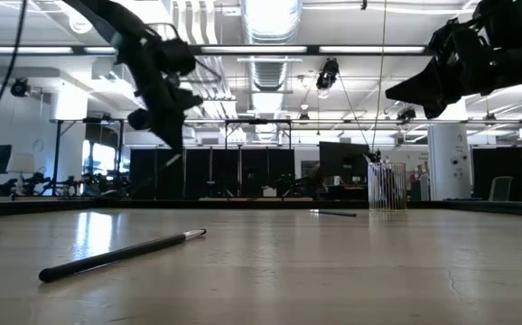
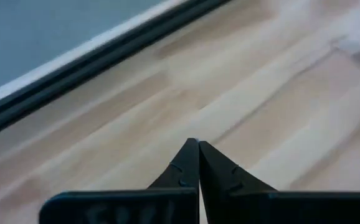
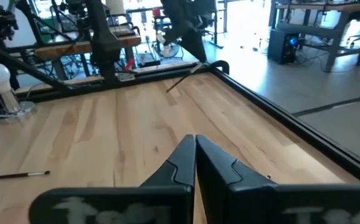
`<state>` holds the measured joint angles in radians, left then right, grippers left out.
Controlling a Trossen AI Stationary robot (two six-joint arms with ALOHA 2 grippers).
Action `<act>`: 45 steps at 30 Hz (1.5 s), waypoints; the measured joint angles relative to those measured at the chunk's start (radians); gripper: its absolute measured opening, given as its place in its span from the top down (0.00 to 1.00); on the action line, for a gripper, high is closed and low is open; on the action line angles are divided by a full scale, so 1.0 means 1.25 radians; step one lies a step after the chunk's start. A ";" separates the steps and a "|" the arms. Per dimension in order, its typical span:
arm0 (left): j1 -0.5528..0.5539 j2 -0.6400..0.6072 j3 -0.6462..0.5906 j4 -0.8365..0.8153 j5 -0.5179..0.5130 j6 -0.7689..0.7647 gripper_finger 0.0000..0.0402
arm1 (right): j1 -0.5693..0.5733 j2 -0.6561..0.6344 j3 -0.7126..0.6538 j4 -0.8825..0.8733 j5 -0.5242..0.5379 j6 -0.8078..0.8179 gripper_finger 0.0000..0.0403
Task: Put items in baskets/containers
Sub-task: Put the black eyeshadow brush into the gold pen holder
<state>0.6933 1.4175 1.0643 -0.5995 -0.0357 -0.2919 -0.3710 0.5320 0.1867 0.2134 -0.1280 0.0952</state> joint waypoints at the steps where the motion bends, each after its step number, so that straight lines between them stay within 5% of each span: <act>1: -0.017 -0.025 -0.025 0.046 0.006 -0.013 1.00 | 0.000 0.000 0.000 0.000 0.000 0.003 0.98; 8: -0.149 -0.114 -0.199 0.438 0.101 -0.101 1.00 | 0.000 0.002 0.000 0.001 0.000 0.042 0.98; 19: -0.321 -0.044 -0.348 1.108 0.123 -0.125 1.00 | 0.026 0.134 0.000 0.139 -0.015 0.149 0.90; 27: -0.376 0.068 -0.304 1.212 0.121 -0.136 1.00 | 0.099 0.363 0.040 0.443 -0.071 0.182 0.73; 37: -0.385 0.142 -0.217 1.201 0.183 -0.144 1.00 | 0.119 0.580 0.223 0.389 -0.066 0.182 0.58; 45: -0.385 0.140 -0.214 1.196 0.186 -0.142 1.00 | 0.114 0.648 0.328 0.295 -0.067 0.175 0.58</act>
<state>0.2123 1.5925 0.7963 0.8959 0.1970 -0.4690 -0.2291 1.3420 0.5965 0.5821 -0.2113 0.3145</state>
